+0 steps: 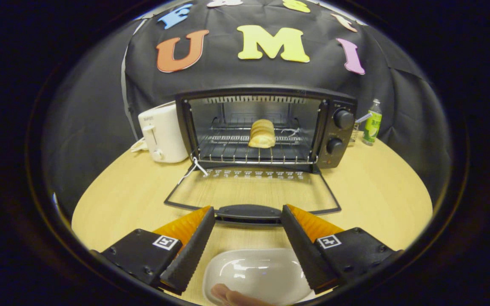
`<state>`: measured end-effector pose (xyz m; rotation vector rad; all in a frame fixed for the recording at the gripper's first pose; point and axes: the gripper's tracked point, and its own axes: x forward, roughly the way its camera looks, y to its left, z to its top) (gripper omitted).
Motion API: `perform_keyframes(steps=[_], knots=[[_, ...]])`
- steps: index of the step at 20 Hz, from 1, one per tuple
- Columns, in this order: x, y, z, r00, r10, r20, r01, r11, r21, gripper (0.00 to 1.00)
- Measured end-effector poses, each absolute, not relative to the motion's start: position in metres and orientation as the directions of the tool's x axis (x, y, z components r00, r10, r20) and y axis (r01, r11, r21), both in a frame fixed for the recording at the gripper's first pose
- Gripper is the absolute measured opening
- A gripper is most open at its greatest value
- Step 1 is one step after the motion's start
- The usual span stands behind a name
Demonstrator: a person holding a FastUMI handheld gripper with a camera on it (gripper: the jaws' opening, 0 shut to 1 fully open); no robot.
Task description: Open the toaster oven, put the food inside, and close the toaster oven door.
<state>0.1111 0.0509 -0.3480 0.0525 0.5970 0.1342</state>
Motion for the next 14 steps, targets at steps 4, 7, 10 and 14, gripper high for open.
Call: perform_keyframes(steps=[4, 7, 10, 14], knots=[[0.104, 0.056, -0.352, 0.815, 0.137, -0.562, -0.117, 0.991, 0.071, 1.00], [0.096, 0.061, -0.363, 0.793, 0.137, -0.594, -0.120, 0.990, 0.069, 1.00], [0.098, 0.055, -0.376, 0.770, 0.117, -0.627, -0.090, 0.993, 0.075, 1.00], [0.106, 0.053, -0.363, 0.811, 0.091, -0.578, -0.081, 0.996, 0.044, 1.00]])
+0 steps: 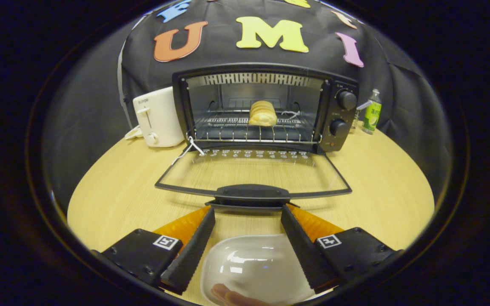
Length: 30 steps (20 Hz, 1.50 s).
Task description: Open the toaster oven, put the food inside, and close the toaster oven door.
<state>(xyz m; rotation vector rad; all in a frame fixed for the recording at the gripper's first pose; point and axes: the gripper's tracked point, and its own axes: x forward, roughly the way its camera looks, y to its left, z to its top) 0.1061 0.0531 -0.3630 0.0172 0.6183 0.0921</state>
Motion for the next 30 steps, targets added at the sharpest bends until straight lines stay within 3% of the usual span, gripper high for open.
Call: perform_keyframes(steps=[14, 30], knots=[[0.107, 0.055, -0.341, 0.831, 0.035, -0.555, -0.020, 0.999, 0.034, 1.00], [0.134, 0.054, -0.250, 0.958, 0.038, -0.284, -0.048, 0.998, -0.030, 1.00]])
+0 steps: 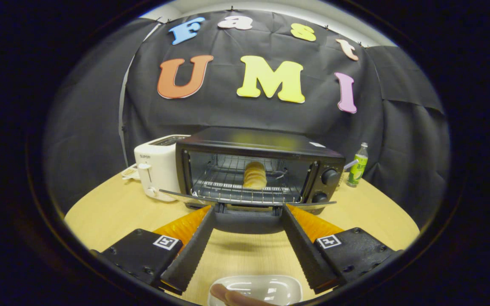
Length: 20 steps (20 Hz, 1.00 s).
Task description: Open the toaster oven, put the food inside, and close the toaster oven door.
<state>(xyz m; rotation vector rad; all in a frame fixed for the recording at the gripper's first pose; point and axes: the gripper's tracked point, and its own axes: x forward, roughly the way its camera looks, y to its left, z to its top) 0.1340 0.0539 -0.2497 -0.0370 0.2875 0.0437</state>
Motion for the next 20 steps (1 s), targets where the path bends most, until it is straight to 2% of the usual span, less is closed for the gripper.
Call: perform_keyframes(steps=[4, 7, 10, 16, 20], knots=[[0.162, 0.064, -0.231, 0.965, 0.061, -0.257, -0.078, 0.995, -0.060, 1.00], [0.154, 0.073, -0.215, 0.974, 0.075, -0.213, -0.089, 0.994, -0.059, 1.00], [0.153, 0.071, -0.211, 0.973, 0.069, -0.220, -0.081, 0.996, -0.048, 1.00], [0.110, 0.059, -0.188, 0.970, 0.026, -0.240, -0.038, 0.998, -0.049, 1.00], [0.056, 0.042, -0.139, 0.985, 0.000, -0.174, -0.005, 0.999, -0.032, 1.00]])
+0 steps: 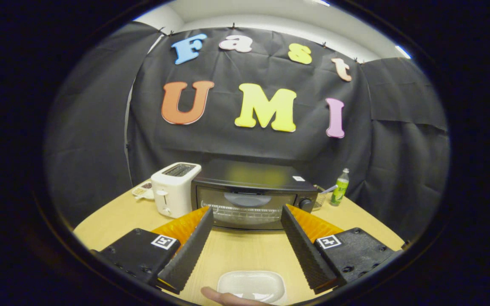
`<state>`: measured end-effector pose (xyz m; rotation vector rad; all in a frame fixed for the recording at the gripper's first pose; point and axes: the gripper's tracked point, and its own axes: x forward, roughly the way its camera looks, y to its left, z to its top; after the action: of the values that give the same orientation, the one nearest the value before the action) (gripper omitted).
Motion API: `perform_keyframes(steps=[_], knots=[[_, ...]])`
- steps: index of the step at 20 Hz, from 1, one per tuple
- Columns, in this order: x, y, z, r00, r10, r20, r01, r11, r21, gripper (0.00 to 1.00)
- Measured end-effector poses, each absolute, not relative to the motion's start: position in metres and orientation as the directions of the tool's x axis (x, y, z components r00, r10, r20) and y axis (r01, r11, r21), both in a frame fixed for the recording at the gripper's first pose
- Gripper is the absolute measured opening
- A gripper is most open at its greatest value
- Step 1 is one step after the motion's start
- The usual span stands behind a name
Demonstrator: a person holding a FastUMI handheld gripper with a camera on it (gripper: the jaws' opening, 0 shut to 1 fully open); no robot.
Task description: Open the toaster oven, put the food inside, and close the toaster oven door.
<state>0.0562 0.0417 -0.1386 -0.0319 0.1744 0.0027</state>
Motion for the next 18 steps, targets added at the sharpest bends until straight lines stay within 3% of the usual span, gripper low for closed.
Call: perform_keyframes(steps=[7, 18], knots=[[-0.042, -0.018, -0.037, 0.995, -0.072, 0.068, 0.074, 0.997, -0.035, 1.00], [-0.093, -0.025, -0.010, 0.996, -0.039, 0.078, 0.034, 0.997, 0.064, 1.00]])
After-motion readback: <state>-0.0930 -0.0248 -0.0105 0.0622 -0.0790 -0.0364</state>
